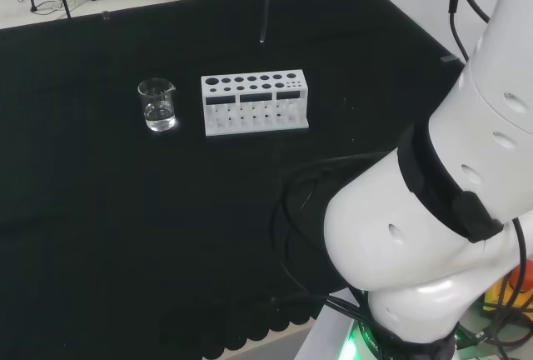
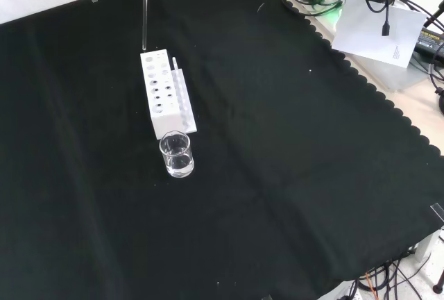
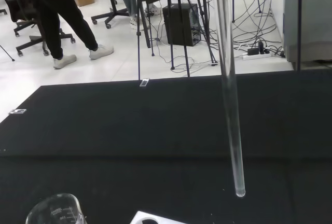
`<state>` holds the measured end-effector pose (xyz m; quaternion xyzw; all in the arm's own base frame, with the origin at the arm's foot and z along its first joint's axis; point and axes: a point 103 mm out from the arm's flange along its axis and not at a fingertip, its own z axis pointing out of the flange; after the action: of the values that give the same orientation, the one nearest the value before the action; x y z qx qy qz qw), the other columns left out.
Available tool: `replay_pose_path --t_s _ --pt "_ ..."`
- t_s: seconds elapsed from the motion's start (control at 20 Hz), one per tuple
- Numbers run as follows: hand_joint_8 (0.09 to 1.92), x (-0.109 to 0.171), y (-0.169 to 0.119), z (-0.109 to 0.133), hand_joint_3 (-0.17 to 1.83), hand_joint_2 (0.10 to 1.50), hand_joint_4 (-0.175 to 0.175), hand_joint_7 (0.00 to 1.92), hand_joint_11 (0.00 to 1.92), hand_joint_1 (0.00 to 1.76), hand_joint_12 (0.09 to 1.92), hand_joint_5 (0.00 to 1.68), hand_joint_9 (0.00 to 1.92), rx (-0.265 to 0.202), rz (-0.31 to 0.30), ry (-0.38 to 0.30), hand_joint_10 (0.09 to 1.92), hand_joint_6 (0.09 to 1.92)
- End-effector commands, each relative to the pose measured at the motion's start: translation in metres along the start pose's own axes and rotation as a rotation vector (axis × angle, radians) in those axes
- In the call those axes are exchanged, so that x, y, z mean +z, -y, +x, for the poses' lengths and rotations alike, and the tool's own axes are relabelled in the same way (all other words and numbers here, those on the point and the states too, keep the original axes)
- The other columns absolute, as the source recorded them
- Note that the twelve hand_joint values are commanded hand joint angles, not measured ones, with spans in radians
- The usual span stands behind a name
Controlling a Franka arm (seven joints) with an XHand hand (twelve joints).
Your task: Put the glass rod back on the white test tube rack.
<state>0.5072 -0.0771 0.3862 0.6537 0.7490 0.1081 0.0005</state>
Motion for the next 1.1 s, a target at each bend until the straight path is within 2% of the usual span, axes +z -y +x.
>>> replay_pose_path --t_s 0.05,0.4,0.5,0.55,0.7,0.9,1.1 --pt "1.12 0.008 0.01 0.032 0.0 1.07 -0.175 1.1 1.61 1.3 0.79 1.07 1.57 -0.016 0.007 0.021 0.89 0.55" --pt "1.12 0.017 0.019 0.044 0.0 1.08 -0.175 1.1 1.61 1.3 0.79 1.07 1.57 -0.028 0.035 0.017 0.89 0.55" --pt "1.12 0.025 0.018 0.047 0.0 1.08 -0.175 1.1 1.61 1.3 0.79 1.07 1.57 -0.012 0.051 0.05 0.89 0.55" --pt "1.12 0.013 0.015 0.05 0.0 1.08 -0.175 1.1 1.61 1.3 0.79 1.07 1.57 -0.008 0.052 0.055 0.89 0.55" --pt "1.12 0.014 0.021 0.043 0.0 1.08 -0.175 1.1 1.61 1.3 0.79 1.07 1.57 -0.002 0.036 0.027 0.89 0.55" --pt "1.12 0.034 0.033 0.022 0.0 1.08 -0.175 1.1 1.61 1.3 0.79 1.07 1.57 -0.004 0.026 -0.053 0.89 0.55" --pt "1.12 0.037 0.034 0.017 0.0 1.08 -0.175 1.1 1.61 1.3 0.79 1.07 1.57 -0.014 0.025 -0.067 0.89 0.55"
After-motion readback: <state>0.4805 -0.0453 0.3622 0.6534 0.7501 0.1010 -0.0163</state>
